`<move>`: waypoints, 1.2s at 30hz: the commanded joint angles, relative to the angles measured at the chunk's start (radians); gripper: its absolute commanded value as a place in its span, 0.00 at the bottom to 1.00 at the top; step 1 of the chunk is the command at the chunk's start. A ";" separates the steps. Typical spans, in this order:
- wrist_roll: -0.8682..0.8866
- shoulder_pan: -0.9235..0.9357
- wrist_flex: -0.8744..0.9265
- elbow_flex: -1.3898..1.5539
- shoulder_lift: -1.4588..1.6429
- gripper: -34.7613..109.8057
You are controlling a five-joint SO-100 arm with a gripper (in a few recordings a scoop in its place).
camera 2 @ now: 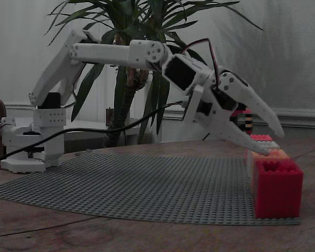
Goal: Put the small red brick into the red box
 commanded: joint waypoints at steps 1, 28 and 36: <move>-0.015 -0.003 0.014 -0.061 0.072 0.32; 0.117 -0.262 0.318 1.647 1.681 0.24; 0.199 -0.270 0.502 1.942 2.141 0.24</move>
